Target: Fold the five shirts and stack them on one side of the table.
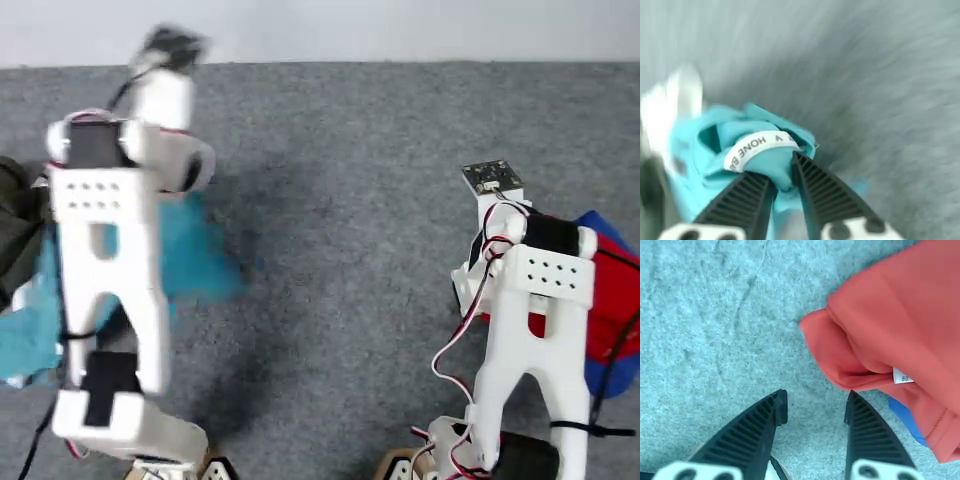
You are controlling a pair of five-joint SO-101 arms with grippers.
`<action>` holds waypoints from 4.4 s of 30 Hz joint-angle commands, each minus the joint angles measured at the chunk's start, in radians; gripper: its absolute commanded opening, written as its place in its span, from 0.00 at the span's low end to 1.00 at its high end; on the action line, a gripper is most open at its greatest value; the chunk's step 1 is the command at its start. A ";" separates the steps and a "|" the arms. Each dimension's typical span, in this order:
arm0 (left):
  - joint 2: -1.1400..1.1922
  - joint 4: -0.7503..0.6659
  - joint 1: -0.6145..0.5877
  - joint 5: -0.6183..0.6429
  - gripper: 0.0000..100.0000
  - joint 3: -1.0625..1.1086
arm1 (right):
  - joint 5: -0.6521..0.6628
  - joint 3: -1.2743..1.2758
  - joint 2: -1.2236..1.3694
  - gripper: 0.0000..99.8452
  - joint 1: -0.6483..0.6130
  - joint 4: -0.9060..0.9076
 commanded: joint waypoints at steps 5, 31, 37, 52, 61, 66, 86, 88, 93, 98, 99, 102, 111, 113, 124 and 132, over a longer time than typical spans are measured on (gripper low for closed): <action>-0.155 0.020 0.370 -0.166 0.01 -0.076 | -0.003 -0.005 -0.044 0.20 0.064 -0.007; -0.164 0.021 0.087 -0.170 0.01 0.012 | -0.003 -0.002 -0.044 0.20 0.107 -0.007; -0.163 0.021 -0.236 -0.170 0.01 0.013 | -0.003 -0.002 -0.044 0.20 0.107 -0.007; -0.164 -0.048 -0.652 -0.167 0.08 0.357 | -0.003 -0.002 -0.036 0.20 0.102 -0.007; -0.157 0.018 -0.453 -0.164 0.15 0.263 | -0.003 -0.002 -0.035 0.20 0.102 -0.007; -0.083 -0.118 -0.238 -0.074 0.15 0.506 | -0.003 -0.002 -0.035 0.20 0.102 -0.007; 0.299 -0.377 -0.222 0.025 0.07 0.688 | -0.003 -0.002 -0.035 0.20 0.104 -0.007; 0.301 -0.368 -0.222 0.025 0.07 0.687 | -0.003 -0.002 -0.035 0.20 0.104 -0.007; 0.299 -0.201 -0.221 0.026 0.11 0.565 | -0.003 0.000 -0.035 0.20 0.104 -0.007; 0.299 -0.060 -0.219 0.025 0.12 0.461 | -0.003 0.000 -0.035 0.20 0.104 -0.007; 0.299 -0.051 -0.216 0.025 0.12 0.456 | -0.003 0.000 -0.035 0.20 0.104 -0.007; 0.315 -0.052 -0.210 0.025 0.12 0.466 | -0.003 0.000 -0.035 0.20 0.104 -0.007; 0.399 -0.061 -0.160 0.025 0.12 0.475 | -0.003 0.000 -0.035 0.20 0.104 -0.007; 0.404 -0.064 -0.130 0.025 0.12 0.475 | -0.003 0.000 -0.035 0.20 0.104 -0.007; 0.408 -0.066 -0.114 0.025 0.11 0.475 | -0.003 0.000 -0.035 0.20 0.104 -0.007; 0.408 -0.057 -0.115 0.025 0.08 0.475 | -0.003 0.000 -0.035 0.20 0.104 -0.007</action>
